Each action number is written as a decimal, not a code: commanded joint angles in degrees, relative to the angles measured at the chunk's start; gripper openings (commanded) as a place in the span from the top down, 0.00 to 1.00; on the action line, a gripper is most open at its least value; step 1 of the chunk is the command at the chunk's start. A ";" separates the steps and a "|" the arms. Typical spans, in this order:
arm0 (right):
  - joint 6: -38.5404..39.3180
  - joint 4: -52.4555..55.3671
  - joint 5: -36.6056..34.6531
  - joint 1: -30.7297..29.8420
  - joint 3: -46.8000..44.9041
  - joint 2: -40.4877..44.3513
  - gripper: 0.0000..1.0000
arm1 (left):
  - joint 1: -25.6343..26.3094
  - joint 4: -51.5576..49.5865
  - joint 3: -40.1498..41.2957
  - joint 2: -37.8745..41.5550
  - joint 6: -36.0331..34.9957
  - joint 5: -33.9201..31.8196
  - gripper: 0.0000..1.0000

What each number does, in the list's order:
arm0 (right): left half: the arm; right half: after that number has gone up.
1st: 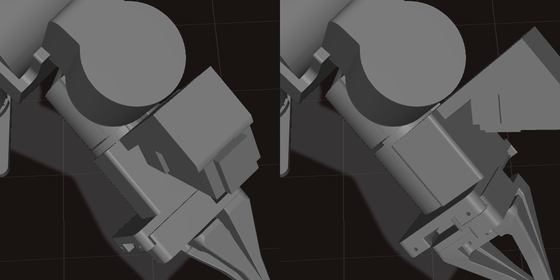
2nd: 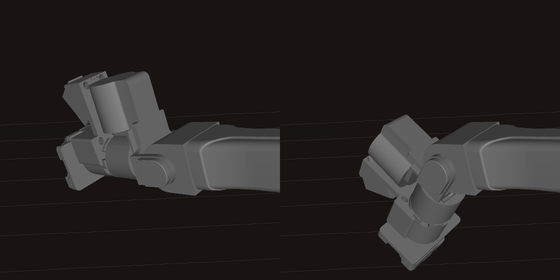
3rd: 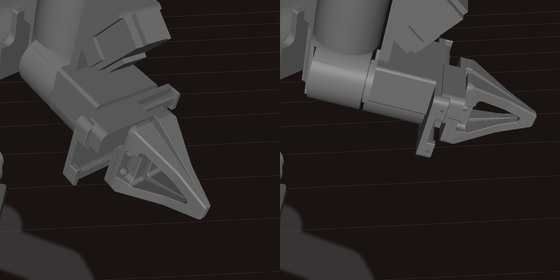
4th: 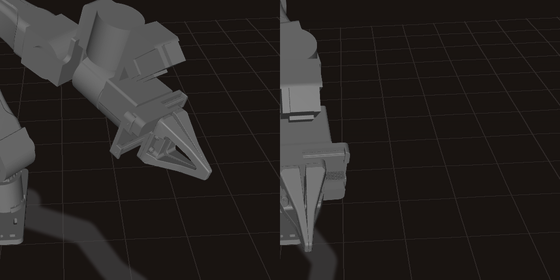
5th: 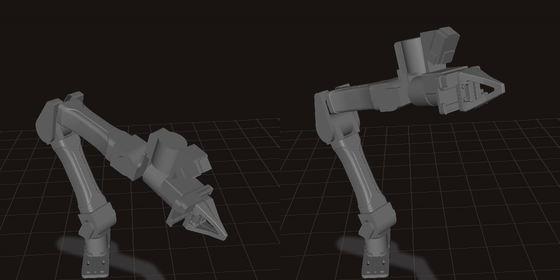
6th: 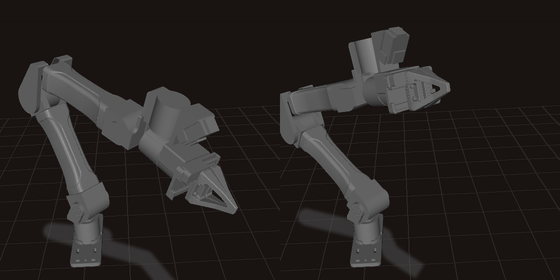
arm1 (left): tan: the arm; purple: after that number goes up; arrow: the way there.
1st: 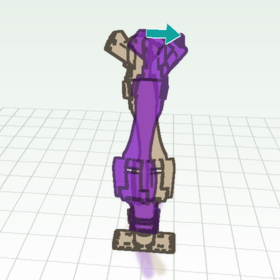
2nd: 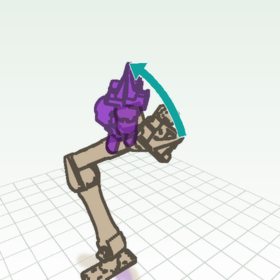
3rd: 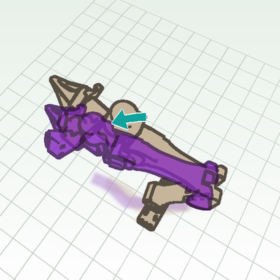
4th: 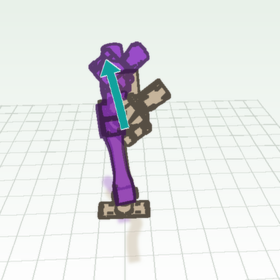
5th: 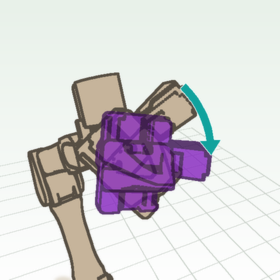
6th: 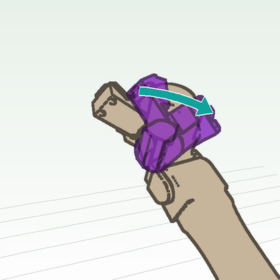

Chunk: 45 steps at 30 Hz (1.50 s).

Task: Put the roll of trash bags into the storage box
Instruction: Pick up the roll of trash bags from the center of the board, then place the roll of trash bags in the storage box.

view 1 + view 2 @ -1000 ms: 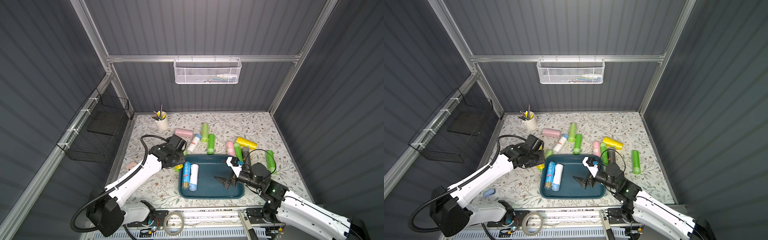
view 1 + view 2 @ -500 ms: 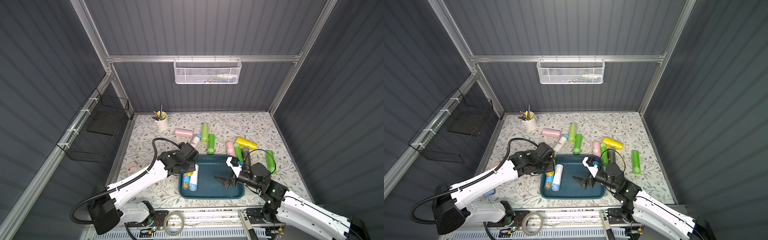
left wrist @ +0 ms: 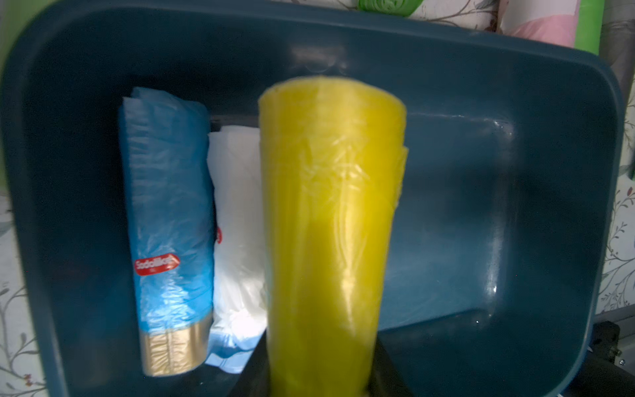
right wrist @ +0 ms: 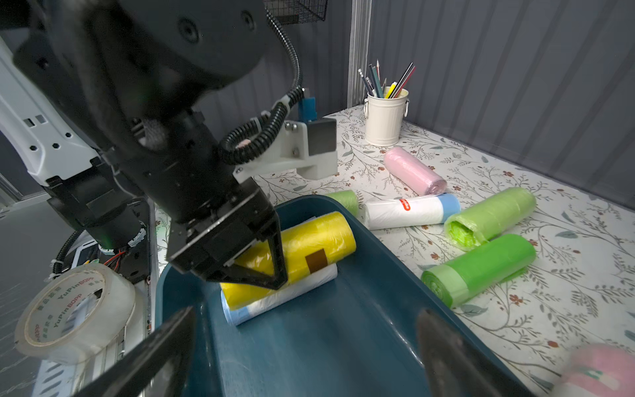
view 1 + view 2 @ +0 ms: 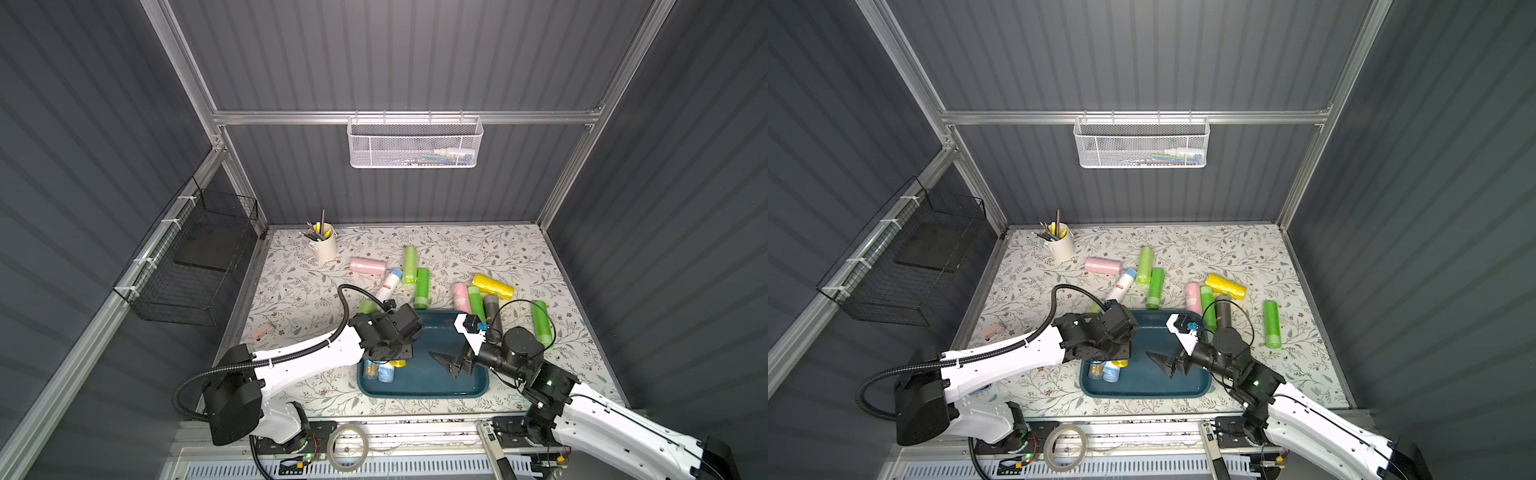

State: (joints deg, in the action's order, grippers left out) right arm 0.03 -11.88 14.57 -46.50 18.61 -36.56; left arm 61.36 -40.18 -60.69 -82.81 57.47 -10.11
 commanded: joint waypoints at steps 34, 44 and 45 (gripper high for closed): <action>-1.98 4.06 -2.85 -0.19 -3.23 6.51 0.01 | 0.53 6.17 2.88 -8.61 0.49 1.77 0.65; -2.05 4.06 -2.51 -0.17 -3.14 6.66 0.01 | 0.50 6.96 1.97 -11.14 1.32 1.97 0.65; -2.05 4.04 -2.46 -0.17 -3.18 6.60 0.01 | 0.55 7.08 1.86 -11.46 1.39 2.02 0.65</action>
State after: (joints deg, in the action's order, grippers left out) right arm -1.48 -8.03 12.23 -46.50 15.46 -30.37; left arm 61.58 -33.65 -57.65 -93.32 57.74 -8.67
